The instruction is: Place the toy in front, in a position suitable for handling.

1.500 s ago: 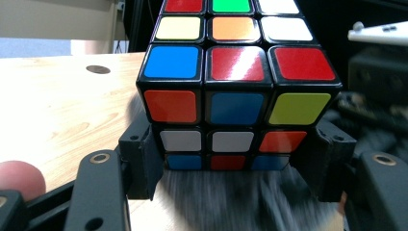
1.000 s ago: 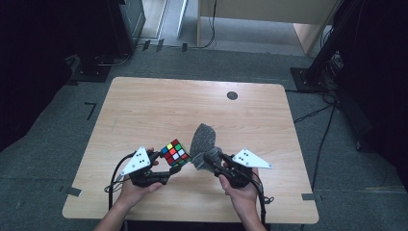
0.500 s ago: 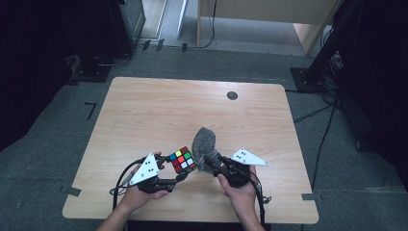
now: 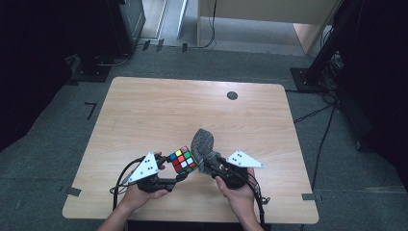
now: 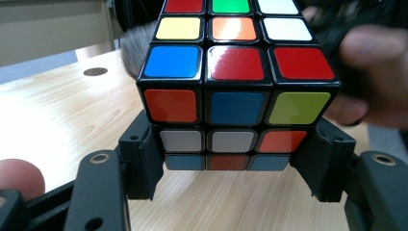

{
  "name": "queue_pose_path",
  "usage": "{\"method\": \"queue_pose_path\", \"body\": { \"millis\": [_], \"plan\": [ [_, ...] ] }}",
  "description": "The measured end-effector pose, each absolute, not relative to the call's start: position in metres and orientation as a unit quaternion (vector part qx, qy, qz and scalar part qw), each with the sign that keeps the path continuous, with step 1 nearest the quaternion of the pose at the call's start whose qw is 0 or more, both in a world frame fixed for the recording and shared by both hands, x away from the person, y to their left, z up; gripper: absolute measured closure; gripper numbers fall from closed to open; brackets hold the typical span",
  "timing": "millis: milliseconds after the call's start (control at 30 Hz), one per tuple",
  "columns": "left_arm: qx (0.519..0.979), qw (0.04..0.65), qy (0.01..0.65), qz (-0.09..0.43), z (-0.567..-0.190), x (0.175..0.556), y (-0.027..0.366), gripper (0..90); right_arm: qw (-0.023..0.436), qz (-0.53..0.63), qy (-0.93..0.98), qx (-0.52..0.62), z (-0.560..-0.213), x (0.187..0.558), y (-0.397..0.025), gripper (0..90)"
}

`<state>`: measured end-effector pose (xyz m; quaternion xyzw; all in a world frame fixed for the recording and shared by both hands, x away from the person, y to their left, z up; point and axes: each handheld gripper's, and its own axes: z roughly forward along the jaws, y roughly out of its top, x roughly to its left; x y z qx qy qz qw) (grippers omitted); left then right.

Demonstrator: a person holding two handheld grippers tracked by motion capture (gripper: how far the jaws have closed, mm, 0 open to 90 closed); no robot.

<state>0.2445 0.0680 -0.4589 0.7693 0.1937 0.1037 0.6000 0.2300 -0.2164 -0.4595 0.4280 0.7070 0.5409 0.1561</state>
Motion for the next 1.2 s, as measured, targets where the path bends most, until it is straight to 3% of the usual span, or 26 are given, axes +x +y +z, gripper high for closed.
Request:
{"method": "queue_pose_path", "body": {
  "millis": [133,433,567,633,667,733,800,933,1067,1200],
  "plan": [
    [0.76,0.608,0.208,0.092,-0.459,0.248,0.072,34.8,0.19,0.488,0.728,0.442,-0.472,0.24,-0.223,65.1],
    [0.762,0.592,0.247,0.092,-0.462,0.254,0.073,34.8,0.177,0.441,0.748,0.462,-0.5,0.25,-0.222,63.2],
    [0.764,0.586,0.253,0.096,-0.462,0.255,0.073,34.8,0.164,0.429,0.759,0.462,-0.51,0.252,-0.218,55.0],
    [0.764,0.586,0.252,0.096,-0.462,0.255,0.073,34.8,0.167,0.43,0.759,0.46,-0.51,0.252,-0.218,51.5],
    [0.764,0.586,0.253,0.097,-0.462,0.255,0.073,34.8,0.178,0.431,0.758,0.456,-0.509,0.252,-0.218,42.9],
    [0.764,0.585,0.256,0.098,-0.462,0.255,0.074,34.8,0.186,0.431,0.756,0.456,-0.508,0.251,-0.218,39.2],
    [0.76,0.586,0.267,0.094,-0.461,0.257,0.075,34.8,0.222,0.441,0.747,0.445,-0.5,0.247,-0.219,34.2],
    [0.752,0.592,0.278,0.087,-0.46,0.258,0.077,34.8,0.228,0.469,0.74,0.424,-0.492,0.242,-0.217,31.8],
    [0.752,0.59,0.28,0.089,-0.459,0.259,0.078,34.8,0.204,0.516,0.732,0.395,-0.483,0.234,-0.211,32.2],
    [0.777,0.554,0.269,0.129,-0.466,0.256,0.07,34.8,0.198,0.551,0.711,0.389,-0.469,0.228,-0.208,33.0]
  ]
}}
